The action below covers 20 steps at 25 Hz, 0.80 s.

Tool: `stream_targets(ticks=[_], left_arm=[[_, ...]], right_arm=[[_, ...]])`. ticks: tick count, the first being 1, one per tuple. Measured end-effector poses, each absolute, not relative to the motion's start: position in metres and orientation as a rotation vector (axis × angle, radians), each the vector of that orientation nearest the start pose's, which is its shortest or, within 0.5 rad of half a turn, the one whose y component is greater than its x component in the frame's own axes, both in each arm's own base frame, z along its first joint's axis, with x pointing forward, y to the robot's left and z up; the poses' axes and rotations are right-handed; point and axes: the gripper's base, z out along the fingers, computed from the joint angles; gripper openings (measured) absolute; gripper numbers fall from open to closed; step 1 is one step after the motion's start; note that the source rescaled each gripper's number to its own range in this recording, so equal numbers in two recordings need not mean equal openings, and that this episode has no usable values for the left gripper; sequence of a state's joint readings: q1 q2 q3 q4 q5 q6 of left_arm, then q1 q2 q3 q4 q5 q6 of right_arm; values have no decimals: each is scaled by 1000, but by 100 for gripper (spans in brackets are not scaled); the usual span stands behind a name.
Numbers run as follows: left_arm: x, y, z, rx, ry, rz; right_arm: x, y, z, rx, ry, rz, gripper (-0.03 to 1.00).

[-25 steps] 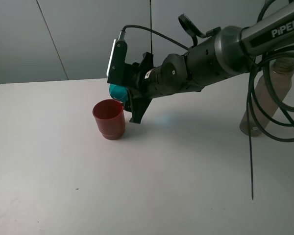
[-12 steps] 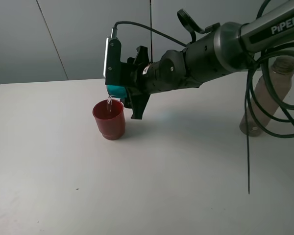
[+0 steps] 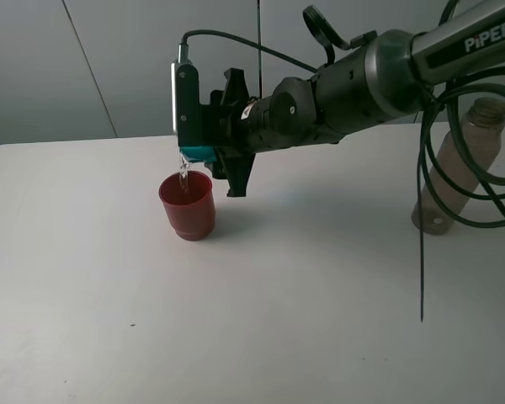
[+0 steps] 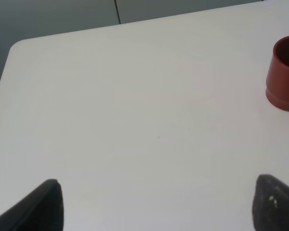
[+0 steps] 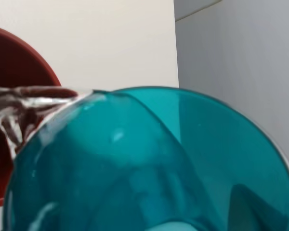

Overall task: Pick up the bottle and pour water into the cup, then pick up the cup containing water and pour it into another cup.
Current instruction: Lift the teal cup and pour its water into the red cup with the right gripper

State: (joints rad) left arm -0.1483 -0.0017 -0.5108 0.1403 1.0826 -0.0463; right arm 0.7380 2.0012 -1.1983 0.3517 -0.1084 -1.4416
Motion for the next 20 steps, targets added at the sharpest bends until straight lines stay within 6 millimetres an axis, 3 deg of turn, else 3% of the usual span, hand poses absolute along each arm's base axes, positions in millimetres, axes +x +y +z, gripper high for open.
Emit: stream_targets(ticks=[20], left_arm=[[-6, 12, 279, 95, 2044, 47]], right_arm=[[330, 295, 153, -1788, 1266, -308, 11]])
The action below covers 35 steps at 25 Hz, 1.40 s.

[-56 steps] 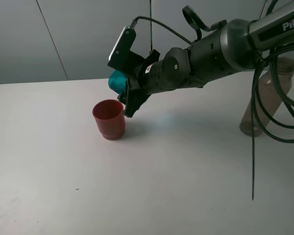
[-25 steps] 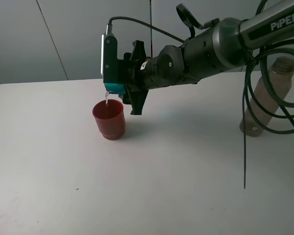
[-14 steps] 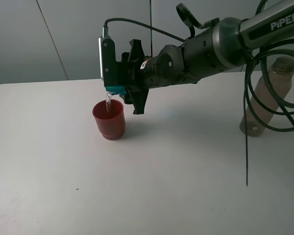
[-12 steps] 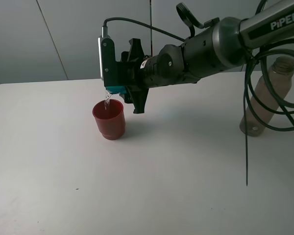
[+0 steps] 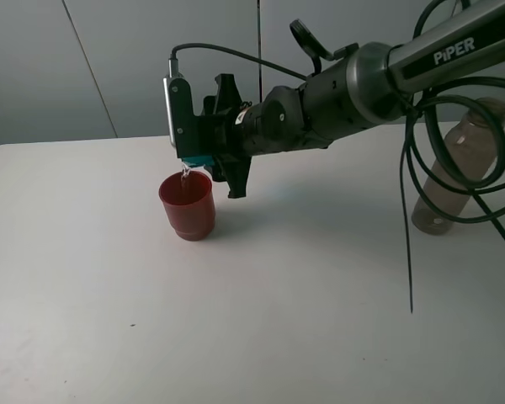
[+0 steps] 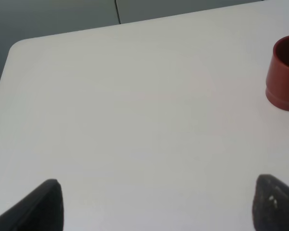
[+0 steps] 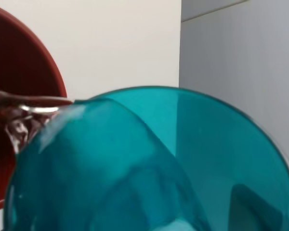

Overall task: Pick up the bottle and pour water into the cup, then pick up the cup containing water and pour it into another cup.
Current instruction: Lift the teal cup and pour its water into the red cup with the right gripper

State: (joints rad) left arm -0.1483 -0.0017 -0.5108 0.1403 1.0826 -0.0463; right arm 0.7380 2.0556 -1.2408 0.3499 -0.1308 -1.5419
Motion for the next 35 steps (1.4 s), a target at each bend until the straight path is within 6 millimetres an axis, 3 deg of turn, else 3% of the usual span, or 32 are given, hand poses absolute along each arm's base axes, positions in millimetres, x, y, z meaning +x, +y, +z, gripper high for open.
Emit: stream_targets(ticks=[13, 35], left_arm=[[-6, 12, 279, 95, 2044, 47], [-6, 12, 279, 95, 2044, 47]], right_arm=[[331, 295, 154, -1881, 1123, -404, 11], [337, 295, 162, -1878, 946, -572, 11]])
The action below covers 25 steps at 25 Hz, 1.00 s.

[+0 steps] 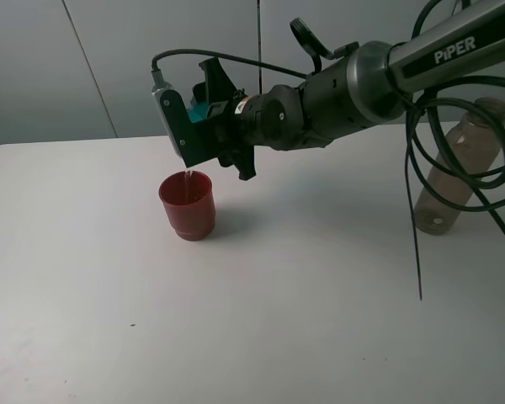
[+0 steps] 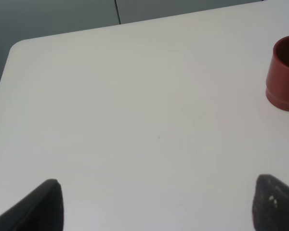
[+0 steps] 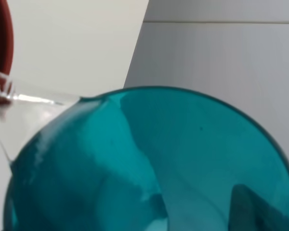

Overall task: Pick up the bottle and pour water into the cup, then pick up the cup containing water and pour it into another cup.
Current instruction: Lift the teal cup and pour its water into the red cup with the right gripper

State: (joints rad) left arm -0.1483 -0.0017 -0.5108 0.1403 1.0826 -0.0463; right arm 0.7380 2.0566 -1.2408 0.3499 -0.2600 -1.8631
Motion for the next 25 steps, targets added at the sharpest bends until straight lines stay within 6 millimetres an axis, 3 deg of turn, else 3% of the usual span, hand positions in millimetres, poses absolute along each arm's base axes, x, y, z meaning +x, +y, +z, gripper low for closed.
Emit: stream_targets(ticks=[10, 25], left_arm=[[-6, 12, 279, 95, 2044, 47], [-6, 12, 279, 95, 2044, 47]], right_arm=[[343, 295, 172, -1807, 842, -709, 11], [341, 298, 174, -1834, 761, -756, 11]])
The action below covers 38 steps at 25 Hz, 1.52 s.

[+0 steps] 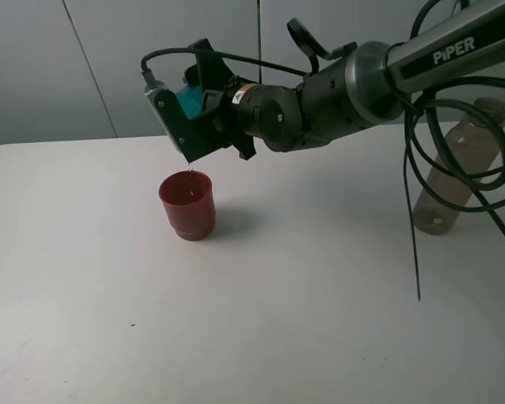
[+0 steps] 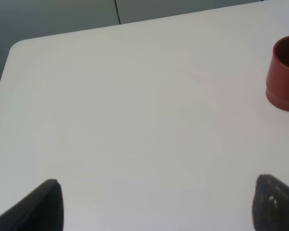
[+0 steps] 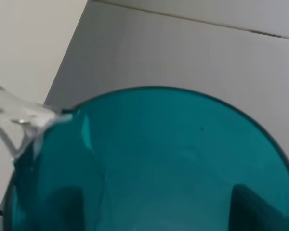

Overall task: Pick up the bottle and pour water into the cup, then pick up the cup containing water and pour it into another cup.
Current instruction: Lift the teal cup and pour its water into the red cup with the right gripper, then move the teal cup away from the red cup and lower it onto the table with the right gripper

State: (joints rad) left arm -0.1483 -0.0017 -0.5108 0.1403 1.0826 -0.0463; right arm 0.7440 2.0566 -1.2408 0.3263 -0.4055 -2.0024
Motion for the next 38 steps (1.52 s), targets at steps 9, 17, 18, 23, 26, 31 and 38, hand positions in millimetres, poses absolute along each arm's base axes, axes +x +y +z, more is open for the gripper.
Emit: stream_targets(ticks=[9, 17, 18, 23, 26, 31, 38], left_arm=[[-6, 12, 279, 95, 2044, 47], [-6, 12, 279, 95, 2044, 47], [-6, 12, 279, 95, 2044, 47], [-6, 12, 279, 93, 2044, 46], [-6, 12, 279, 93, 2044, 46], [-6, 12, 279, 93, 2044, 46], [-6, 12, 279, 95, 2044, 47]], right_arm=[[338, 296, 169, -1875, 722, -782, 11], [334, 301, 168, -1886, 697, -778, 11], [333, 302, 168, -1886, 696, -777, 11], [331, 304, 168, -1888, 688, -775, 11], [332, 303, 169, -1886, 690, -776, 11], [328, 305, 170, -1853, 799, -673, 11], [313, 298, 180, -1921, 1055, -378, 11]])
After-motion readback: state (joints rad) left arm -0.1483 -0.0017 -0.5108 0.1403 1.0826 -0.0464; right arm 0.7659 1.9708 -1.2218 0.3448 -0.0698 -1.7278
